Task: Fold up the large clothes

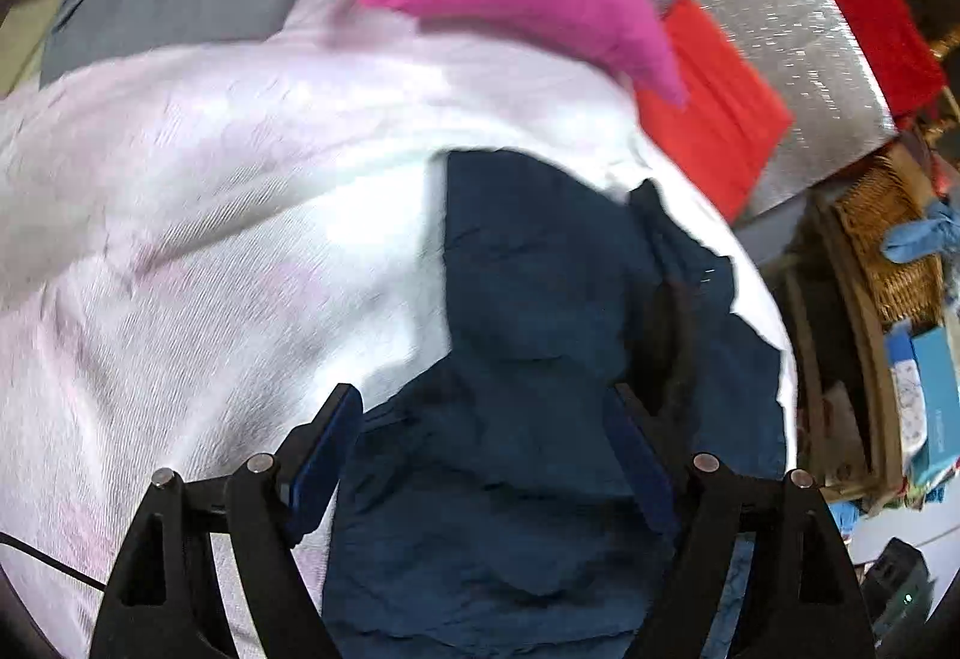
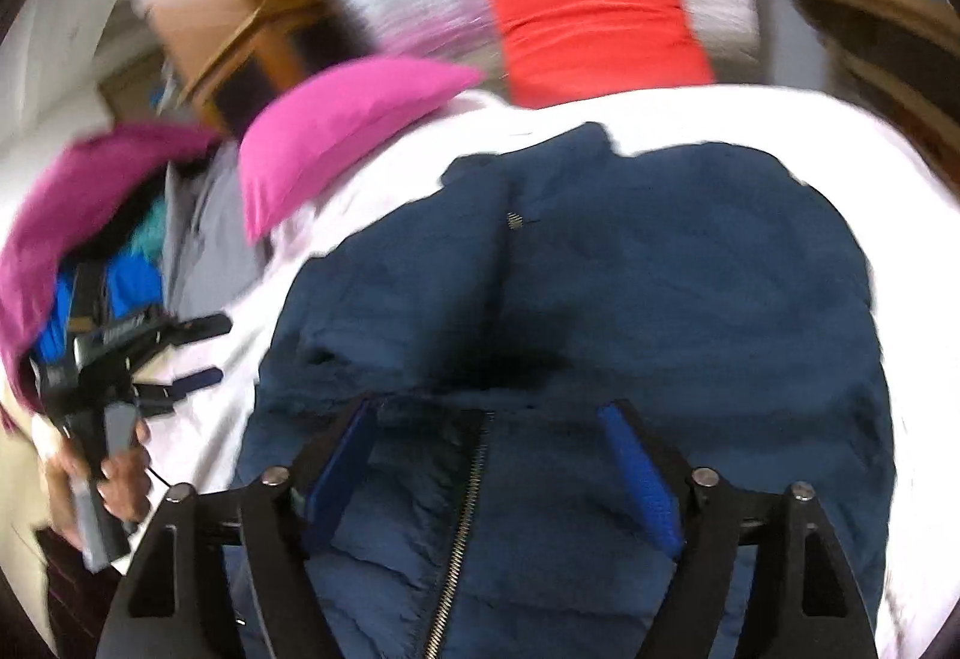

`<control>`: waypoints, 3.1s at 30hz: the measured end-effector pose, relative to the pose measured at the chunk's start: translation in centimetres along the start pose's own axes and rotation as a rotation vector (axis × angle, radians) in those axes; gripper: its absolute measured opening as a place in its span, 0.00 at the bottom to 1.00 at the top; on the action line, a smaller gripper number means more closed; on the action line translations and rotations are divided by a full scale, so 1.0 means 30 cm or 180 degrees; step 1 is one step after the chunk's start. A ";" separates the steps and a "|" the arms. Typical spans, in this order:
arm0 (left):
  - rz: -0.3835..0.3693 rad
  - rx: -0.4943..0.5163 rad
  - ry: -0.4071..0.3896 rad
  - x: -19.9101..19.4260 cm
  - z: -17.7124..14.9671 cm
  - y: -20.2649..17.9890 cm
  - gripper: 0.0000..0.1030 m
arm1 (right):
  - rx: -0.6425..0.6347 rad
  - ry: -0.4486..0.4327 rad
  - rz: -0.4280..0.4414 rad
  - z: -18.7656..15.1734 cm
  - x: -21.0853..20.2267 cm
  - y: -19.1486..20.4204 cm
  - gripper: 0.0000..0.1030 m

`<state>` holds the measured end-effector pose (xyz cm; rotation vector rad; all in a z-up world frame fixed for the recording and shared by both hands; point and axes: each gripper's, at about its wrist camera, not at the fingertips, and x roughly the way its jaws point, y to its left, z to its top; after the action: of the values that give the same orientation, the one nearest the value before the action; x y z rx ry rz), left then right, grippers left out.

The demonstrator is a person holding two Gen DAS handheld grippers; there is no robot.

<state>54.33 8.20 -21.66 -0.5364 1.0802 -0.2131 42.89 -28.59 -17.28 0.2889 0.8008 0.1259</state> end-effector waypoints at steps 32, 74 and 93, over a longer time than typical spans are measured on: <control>0.0637 0.0581 0.0029 0.183 -0.052 -0.197 0.80 | 0.2508 -0.0188 0.1009 -0.026 0.133 -0.506 0.67; 0.0947 0.1465 -0.1388 -0.032 -0.074 -0.360 0.80 | 0.1661 -0.0274 -0.0002 0.028 -0.034 -0.517 0.44; 0.0586 0.0480 -0.0368 0.132 0.015 -0.161 0.82 | 0.1416 -0.0353 -0.0606 0.159 -0.083 -0.653 0.74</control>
<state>57.02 2.55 -22.11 -0.3084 0.9856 -0.0998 44.65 -48.81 -18.33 0.6312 0.7364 -0.2497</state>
